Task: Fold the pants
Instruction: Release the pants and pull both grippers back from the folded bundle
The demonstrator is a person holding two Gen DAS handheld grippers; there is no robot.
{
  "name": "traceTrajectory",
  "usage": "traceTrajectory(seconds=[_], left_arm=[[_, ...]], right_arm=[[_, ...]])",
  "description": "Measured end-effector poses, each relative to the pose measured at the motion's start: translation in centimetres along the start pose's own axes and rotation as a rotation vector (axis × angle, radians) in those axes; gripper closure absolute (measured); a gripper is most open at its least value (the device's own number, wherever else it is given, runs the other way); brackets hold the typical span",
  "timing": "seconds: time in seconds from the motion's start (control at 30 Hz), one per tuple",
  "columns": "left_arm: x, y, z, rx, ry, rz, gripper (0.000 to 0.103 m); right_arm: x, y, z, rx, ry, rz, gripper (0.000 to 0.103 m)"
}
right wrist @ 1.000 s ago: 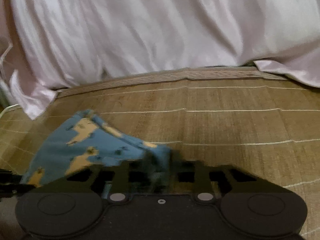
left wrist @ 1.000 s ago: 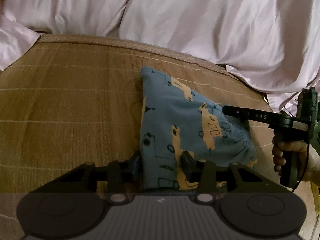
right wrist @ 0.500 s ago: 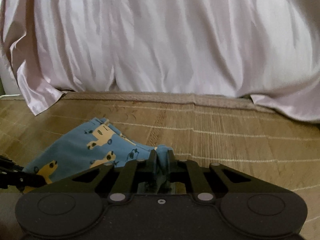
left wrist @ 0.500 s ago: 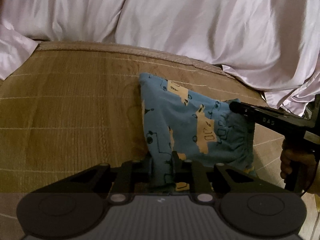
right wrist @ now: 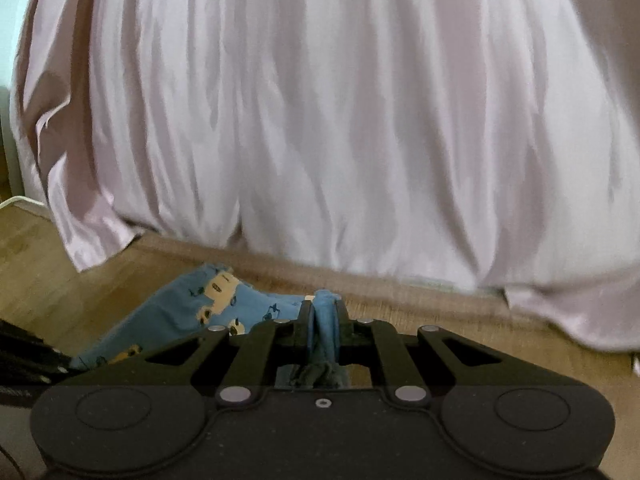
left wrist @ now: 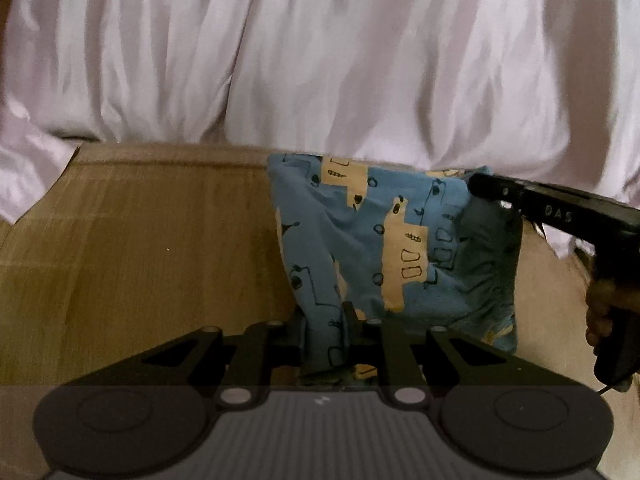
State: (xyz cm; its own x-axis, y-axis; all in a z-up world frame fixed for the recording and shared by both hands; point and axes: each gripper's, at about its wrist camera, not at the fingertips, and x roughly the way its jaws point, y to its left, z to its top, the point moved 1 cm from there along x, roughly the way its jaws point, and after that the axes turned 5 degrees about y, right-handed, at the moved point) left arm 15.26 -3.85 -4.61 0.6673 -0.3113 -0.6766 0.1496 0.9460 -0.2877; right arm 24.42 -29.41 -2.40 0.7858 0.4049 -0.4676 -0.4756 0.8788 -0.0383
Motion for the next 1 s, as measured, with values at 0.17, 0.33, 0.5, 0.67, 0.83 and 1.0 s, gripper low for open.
traceTrajectory(seconds=[0.17, 0.33, 0.5, 0.67, 0.83, 1.0], left_arm=[[2.5, -0.4, 3.2, -0.038, -0.050, 0.015, 0.085], [5.5, 0.2, 4.8, -0.044, -0.060, 0.064, 0.085], [8.9, 0.9, 4.4, -0.041, 0.015, 0.104, 0.085], [9.0, 1.2, 3.4, -0.060, 0.023, 0.107, 0.084], [8.6, 2.1, 3.4, -0.092, 0.045, 0.099, 0.067], [6.8, 2.4, 2.8, -0.109, 0.009, 0.098, 0.031]], right_arm=[[3.8, -1.5, 4.6, -0.123, -0.005, -0.024, 0.094], [8.0, -2.1, 5.6, -0.162, 0.018, -0.049, 0.094], [11.6, -2.0, 2.6, -0.129, 0.074, -0.070, 0.094], [11.9, -2.5, 1.3, -0.088, 0.042, -0.105, 0.087], [10.1, -3.1, 1.5, -0.045, -0.004, -0.128, 0.057], [8.0, -2.7, 1.0, -0.022, -0.037, -0.137, 0.033]])
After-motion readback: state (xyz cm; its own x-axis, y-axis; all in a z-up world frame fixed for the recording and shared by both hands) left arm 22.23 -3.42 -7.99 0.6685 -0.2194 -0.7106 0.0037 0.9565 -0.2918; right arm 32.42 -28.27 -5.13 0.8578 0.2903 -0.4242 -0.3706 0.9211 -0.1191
